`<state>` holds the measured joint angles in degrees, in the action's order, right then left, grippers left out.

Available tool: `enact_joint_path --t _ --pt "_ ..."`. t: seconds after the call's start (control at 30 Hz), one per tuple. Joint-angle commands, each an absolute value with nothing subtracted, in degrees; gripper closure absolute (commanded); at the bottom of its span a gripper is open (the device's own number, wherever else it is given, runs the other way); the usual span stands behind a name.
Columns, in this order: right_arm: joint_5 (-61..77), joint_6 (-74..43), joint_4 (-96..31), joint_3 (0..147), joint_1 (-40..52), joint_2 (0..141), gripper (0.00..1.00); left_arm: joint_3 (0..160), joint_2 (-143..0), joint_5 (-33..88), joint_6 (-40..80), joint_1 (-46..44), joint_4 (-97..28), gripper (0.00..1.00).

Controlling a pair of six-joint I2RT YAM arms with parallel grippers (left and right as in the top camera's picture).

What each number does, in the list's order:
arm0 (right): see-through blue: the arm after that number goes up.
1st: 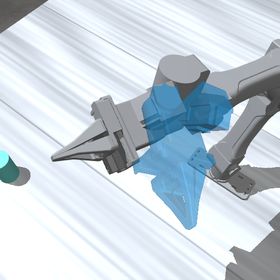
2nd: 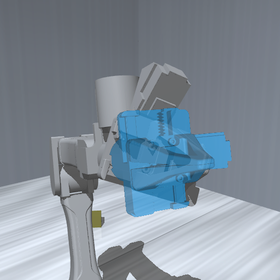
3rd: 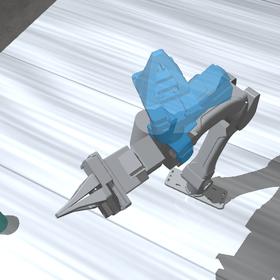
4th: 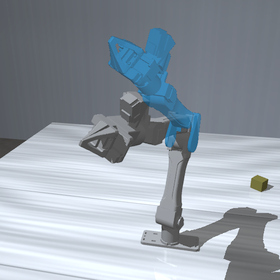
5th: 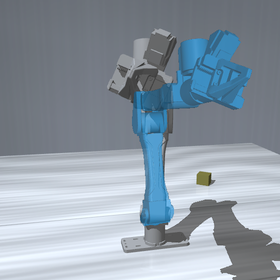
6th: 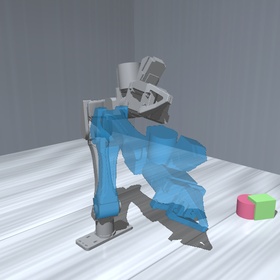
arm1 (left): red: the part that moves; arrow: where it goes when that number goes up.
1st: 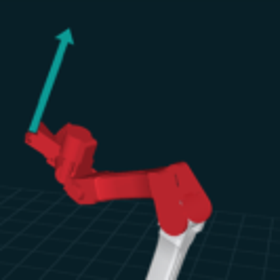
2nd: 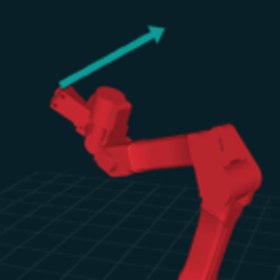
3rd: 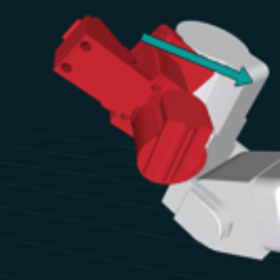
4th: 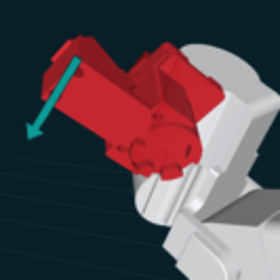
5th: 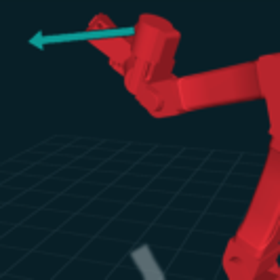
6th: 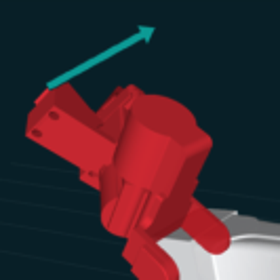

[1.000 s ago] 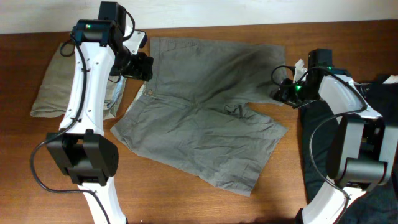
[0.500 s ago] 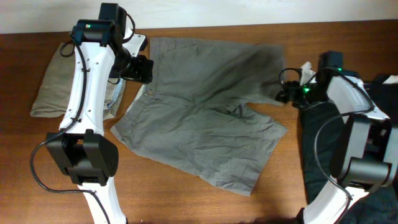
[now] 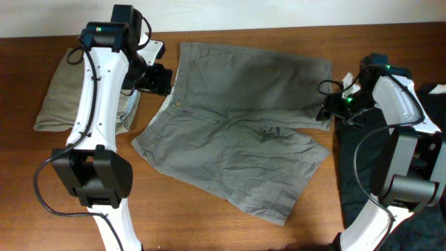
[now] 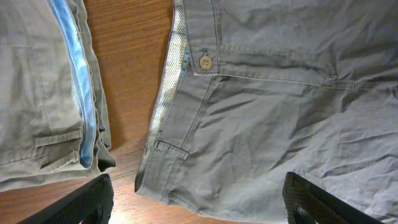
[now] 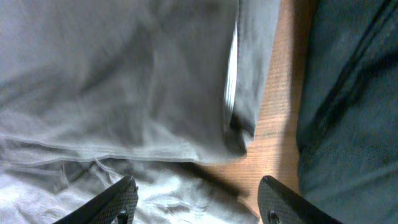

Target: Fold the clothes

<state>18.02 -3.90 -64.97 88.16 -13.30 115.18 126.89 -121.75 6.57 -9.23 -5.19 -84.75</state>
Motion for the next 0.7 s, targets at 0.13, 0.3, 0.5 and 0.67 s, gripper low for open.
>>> enact_joint_path --t 0.13,0.3,0.5,0.67 --pt "18.7 -3.4 -76.6 86.9 -10.2 113.9 0.36 119.8 -121.3 6.2 -10.0 -5.1 -82.0 0.13" --pt "10.8 -10.8 -68.7 76.4 -5.8 113.9 0.51 111.1 -121.3 6.2 -10.0 -5.0 -79.3 0.13" --pt "1.4 -17.0 -61.2 74.2 -11.5 113.9 0.96 100.3 -121.3 6.9 -9.9 -4.4 -72.6 0.22" --pt "4.1 -12.5 -65.3 85.9 -12.6 113.9 0.84 90.7 -121.3 8.4 -8.4 -4.4 -61.8 0.28"
